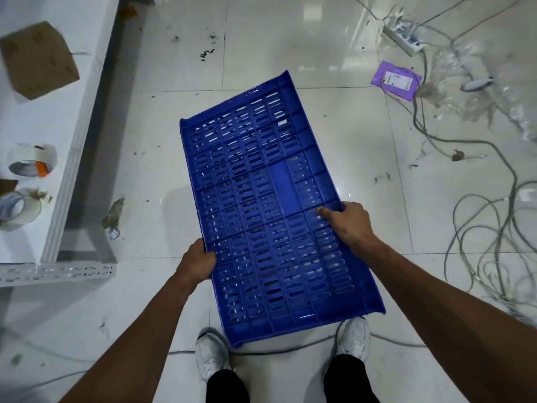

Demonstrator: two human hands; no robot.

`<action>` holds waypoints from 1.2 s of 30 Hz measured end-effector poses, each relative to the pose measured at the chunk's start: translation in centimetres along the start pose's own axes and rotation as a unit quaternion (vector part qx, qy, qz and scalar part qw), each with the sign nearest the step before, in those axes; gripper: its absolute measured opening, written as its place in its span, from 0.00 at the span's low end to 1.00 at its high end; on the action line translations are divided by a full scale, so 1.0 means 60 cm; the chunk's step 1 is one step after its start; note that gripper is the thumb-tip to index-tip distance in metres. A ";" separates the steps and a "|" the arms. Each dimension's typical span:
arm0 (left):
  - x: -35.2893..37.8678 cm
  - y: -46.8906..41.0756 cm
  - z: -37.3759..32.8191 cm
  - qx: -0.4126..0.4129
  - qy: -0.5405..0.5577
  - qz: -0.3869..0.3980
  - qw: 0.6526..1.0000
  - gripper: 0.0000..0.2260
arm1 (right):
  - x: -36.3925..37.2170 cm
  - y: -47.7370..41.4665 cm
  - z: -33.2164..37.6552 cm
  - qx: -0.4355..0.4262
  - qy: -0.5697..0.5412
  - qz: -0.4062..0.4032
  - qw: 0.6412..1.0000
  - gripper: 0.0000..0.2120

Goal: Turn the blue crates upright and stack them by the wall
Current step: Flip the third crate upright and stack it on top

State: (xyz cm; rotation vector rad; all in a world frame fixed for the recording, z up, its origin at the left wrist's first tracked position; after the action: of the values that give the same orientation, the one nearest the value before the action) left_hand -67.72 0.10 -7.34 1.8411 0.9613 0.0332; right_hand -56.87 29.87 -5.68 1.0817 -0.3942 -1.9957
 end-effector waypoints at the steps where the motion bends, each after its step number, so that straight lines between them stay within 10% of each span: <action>1: 0.014 0.001 -0.011 0.002 0.002 0.008 1.000 0.08 | -0.014 0.000 0.007 -0.013 0.025 -0.018 0.999 0.17; 25: 0.185 0.019 -0.175 0.086 0.051 0.054 0.993 0.28 | 0.071 0.069 0.014 -0.171 0.314 -0.025 0.934 0.14; 36: 0.117 -0.018 -0.125 -0.009 -0.079 -0.101 0.992 0.18 | 0.150 0.090 0.035 -0.219 0.314 0.194 0.903 0.27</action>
State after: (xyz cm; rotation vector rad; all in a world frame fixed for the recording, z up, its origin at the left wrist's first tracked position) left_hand -66.77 10.37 -7.28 1.6953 1.0261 -0.2233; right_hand -58.54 19.30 -6.19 1.1666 0.1741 -1.2083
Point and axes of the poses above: each hand's wrist, its own y-axis away from the middle knuckle, its own x-axis out of the palm, z = x × y, the point moved 1 cm from there along -y, towards the middle knuckle, and after that the axes turned 2 degrees about y, right-handed, at the moved point
